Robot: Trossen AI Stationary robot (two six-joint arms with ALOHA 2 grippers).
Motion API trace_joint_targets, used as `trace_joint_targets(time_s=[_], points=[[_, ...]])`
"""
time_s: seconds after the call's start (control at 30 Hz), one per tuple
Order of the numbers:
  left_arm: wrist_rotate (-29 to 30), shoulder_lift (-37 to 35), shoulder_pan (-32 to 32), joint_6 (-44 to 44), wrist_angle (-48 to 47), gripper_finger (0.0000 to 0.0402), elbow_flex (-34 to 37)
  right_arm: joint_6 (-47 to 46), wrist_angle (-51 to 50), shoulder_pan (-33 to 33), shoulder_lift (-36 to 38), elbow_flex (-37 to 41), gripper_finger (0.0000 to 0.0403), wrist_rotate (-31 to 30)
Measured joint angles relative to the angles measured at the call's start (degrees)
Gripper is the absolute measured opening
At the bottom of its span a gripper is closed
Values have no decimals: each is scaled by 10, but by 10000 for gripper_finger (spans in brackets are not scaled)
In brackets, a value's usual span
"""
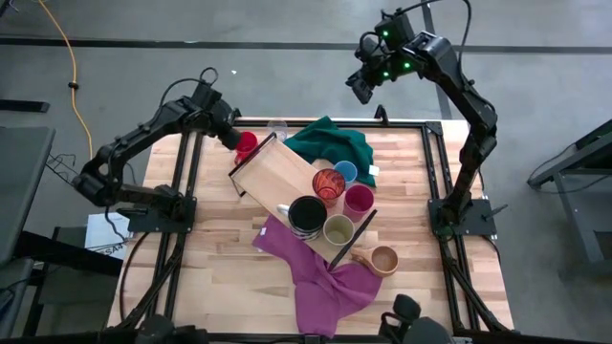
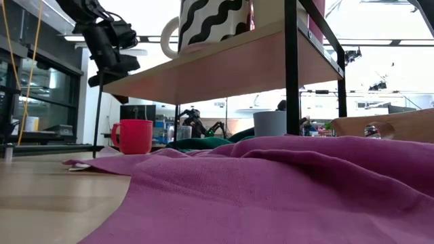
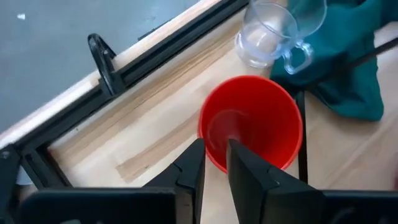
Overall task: Stack small to large cups/mugs on shelf
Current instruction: Put the red mug on the shelf
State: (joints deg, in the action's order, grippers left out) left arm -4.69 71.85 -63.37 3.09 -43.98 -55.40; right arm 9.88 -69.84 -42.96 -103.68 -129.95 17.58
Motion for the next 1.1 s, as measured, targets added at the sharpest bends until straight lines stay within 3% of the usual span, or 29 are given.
trace_joint_targets(time_s=[0.67,1.1], points=[[0,62,0,-64,25,56,0,37,-11,0,0,0,69,75],[1,96,0,-94,19,107,0,41,-6,0,0,0,69,99]])
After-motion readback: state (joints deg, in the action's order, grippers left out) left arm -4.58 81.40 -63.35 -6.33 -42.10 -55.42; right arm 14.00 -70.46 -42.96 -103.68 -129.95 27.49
